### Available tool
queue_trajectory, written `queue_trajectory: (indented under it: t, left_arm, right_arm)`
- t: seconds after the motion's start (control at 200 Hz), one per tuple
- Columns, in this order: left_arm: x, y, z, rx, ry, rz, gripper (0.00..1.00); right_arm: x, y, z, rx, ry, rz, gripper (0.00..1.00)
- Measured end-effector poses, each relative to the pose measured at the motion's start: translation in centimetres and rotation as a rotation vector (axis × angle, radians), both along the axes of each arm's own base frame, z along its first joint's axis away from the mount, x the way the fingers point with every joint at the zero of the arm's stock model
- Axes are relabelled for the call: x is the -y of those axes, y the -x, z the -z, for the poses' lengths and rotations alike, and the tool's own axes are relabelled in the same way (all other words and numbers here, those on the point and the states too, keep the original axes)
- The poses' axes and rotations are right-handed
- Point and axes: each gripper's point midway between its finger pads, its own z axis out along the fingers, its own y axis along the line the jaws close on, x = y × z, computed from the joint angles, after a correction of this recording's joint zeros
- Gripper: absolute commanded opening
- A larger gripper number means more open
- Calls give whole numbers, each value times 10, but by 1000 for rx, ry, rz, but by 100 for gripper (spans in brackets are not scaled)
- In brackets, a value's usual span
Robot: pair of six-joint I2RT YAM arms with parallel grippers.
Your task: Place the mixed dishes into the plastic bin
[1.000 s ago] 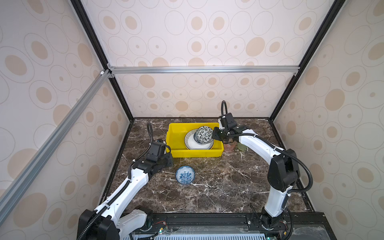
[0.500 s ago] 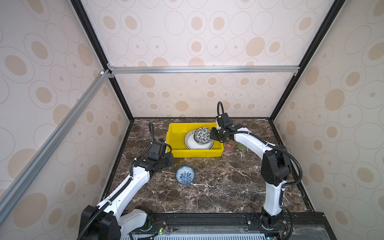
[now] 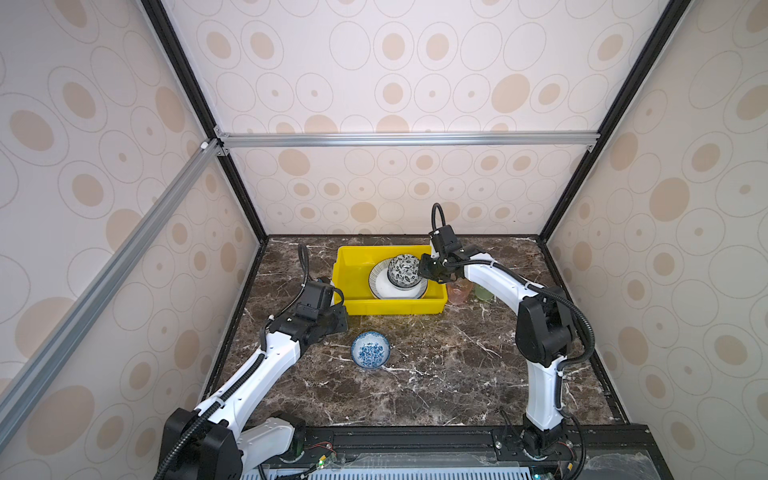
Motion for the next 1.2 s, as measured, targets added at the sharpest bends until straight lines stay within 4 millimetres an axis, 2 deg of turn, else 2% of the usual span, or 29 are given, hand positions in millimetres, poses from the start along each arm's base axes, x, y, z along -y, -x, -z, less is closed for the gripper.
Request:
queue_trajectory:
  t: [0.28, 0.705, 1.201]
  left_arm:
    - [0, -1, 0, 1, 0, 0, 26]
    - [1, -2, -1, 5, 3, 1, 26]
    - [2, -2, -1, 5, 7, 3, 27]
  right_arm:
    - [0, 1, 2, -13, 0, 1, 0]
    - [0, 4, 17, -54, 15, -2, 0]
    - [-3, 3, 19, -64, 5, -10, 0]
